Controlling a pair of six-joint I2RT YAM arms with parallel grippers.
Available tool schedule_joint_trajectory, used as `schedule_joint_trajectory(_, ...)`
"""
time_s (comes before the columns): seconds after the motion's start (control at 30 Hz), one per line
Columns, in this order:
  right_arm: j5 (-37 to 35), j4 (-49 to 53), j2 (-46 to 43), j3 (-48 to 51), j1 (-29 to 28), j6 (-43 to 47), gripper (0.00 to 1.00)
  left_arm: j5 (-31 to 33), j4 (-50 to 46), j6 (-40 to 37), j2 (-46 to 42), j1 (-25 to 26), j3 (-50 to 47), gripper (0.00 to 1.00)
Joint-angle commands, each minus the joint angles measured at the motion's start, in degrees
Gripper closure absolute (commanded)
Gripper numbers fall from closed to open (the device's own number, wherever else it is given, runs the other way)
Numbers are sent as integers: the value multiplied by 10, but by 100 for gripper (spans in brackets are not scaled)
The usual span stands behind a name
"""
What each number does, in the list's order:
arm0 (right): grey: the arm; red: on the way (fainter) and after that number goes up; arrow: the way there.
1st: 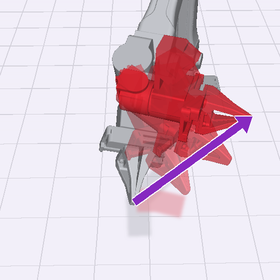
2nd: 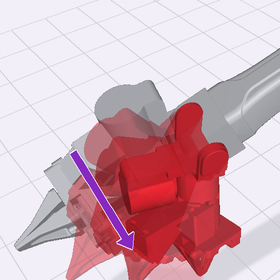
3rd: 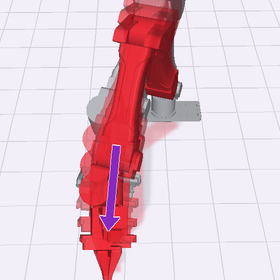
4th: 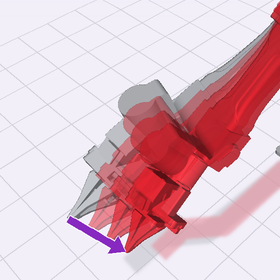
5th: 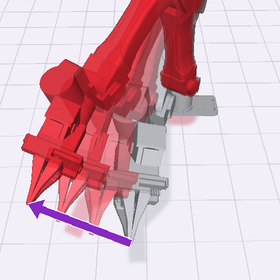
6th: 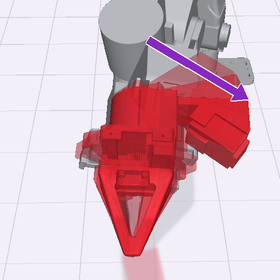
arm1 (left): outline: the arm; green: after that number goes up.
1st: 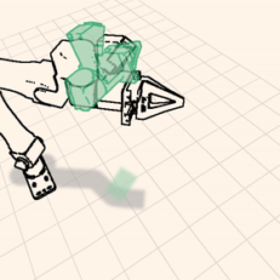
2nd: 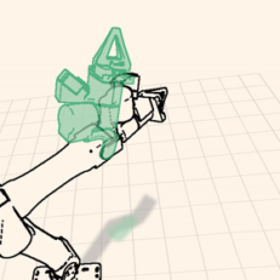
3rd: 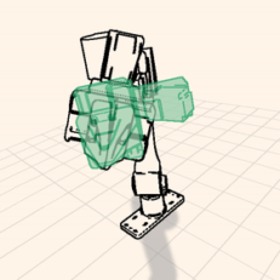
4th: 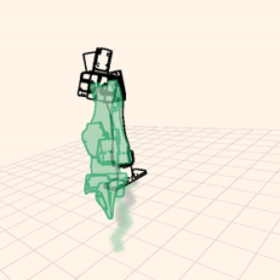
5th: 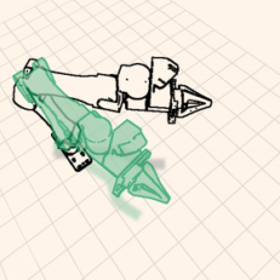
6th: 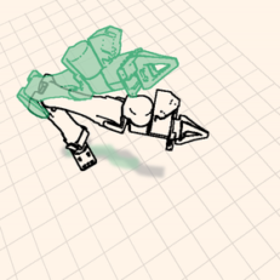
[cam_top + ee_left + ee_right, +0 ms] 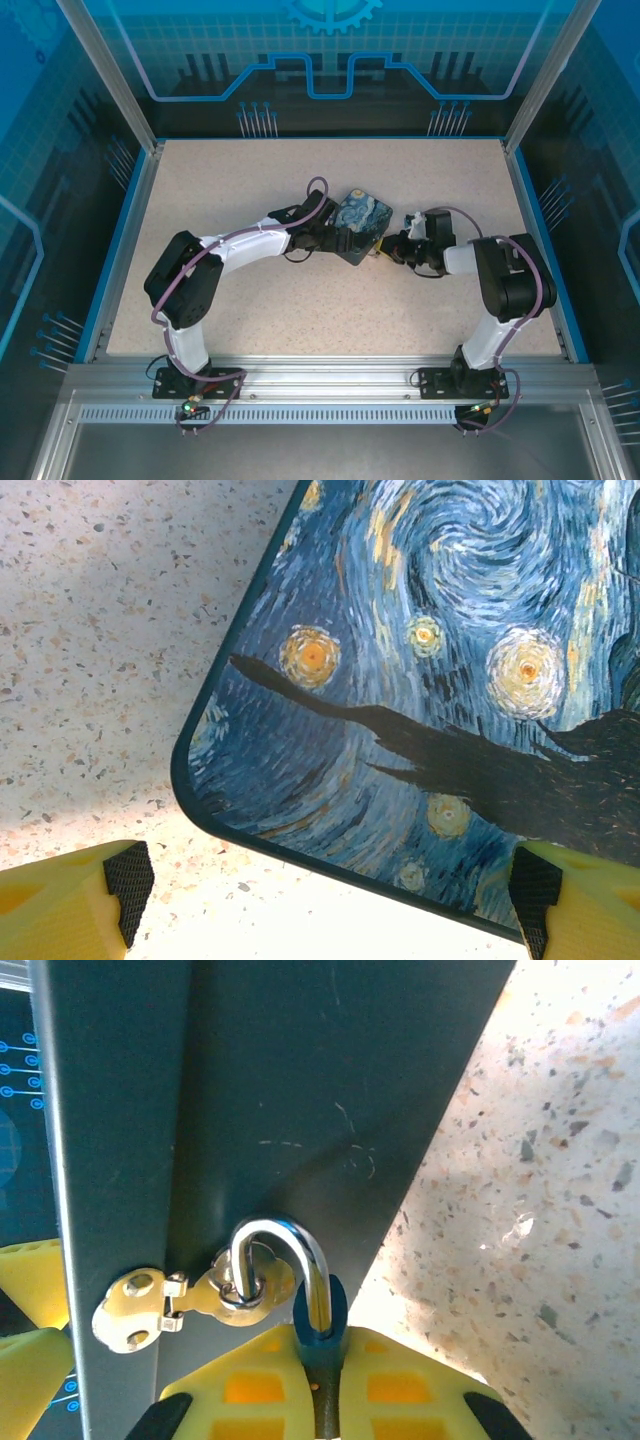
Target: Unlock the padlock with the key
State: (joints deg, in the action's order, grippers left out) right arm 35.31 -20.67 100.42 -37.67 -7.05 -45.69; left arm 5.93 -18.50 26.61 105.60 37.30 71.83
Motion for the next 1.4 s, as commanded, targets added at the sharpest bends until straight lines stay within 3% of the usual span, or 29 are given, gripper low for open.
schedule_joint_trajectory(0.0, -23, 36, 9, -19, 27, 21, 100, 15, -105, -24, 36, 0, -28, 8)
schedule_joint_trajectory(0.3, -33, 26, 0, -29, 29, 2, 100, 11, -105, -24, 38, 0, -28, 9)
schedule_joint_trajectory(0.67, -189, 67, -69, 6, -4, 38, 100, 4, -106, -21, 41, 0, -25, 10)
schedule_joint_trajectory(0.93, -245, 82, -63, -4, -34, 60, 100, 1, -108, -20, 41, 0, -23, 11)
schedule_joint_trajectory(1.37, -233, 10, -47, -17, -22, 8, 100, 0, -112, -19, 45, 0, -20, 12)
